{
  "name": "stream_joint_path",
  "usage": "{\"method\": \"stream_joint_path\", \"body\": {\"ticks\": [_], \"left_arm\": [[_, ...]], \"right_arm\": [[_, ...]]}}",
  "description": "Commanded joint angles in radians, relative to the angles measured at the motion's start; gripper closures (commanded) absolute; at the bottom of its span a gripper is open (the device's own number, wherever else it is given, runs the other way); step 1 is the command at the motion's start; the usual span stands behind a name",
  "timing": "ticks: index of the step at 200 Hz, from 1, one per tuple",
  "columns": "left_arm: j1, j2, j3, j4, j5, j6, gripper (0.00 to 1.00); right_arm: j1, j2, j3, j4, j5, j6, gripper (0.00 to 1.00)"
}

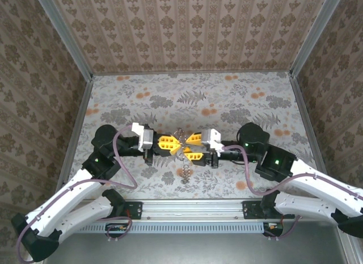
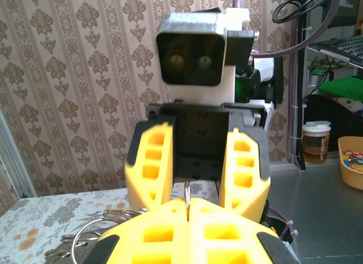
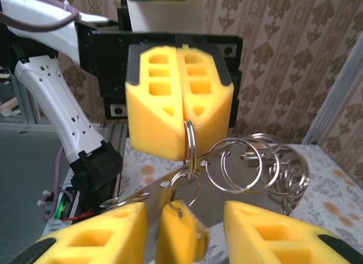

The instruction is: Put the keys on the keyring

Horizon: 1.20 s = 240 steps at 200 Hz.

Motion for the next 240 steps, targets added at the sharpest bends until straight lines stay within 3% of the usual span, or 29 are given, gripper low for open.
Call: {"method": "stream_joint_path", "body": {"ticks": [1,146,175,240], "left_arm": [[0.012,-0.017,0.0,0.049,0.012,-0.029,1.0],[0.019,-0.008,0.02,-0.006,0.017,-0.017,1.0],[0.021,-0.006,0.037,-0.091,-0.048,0.025,1.0],[0.042,-0.005,-0.013,-0.296,-0.329,0.112,1.0]], "right_arm": [[0.0,-0.047,-0.027,0.038,0.049,0.024,0.59],[-0.001,0.002,-0.018,0.12,0.013,0.025,0.71],[-0.001,0.004,-0.021,0.109,0.048,0.042,0.72],[-0.059,-0.074,-0.236,0.13,0.396,0.189,0.43]]}}
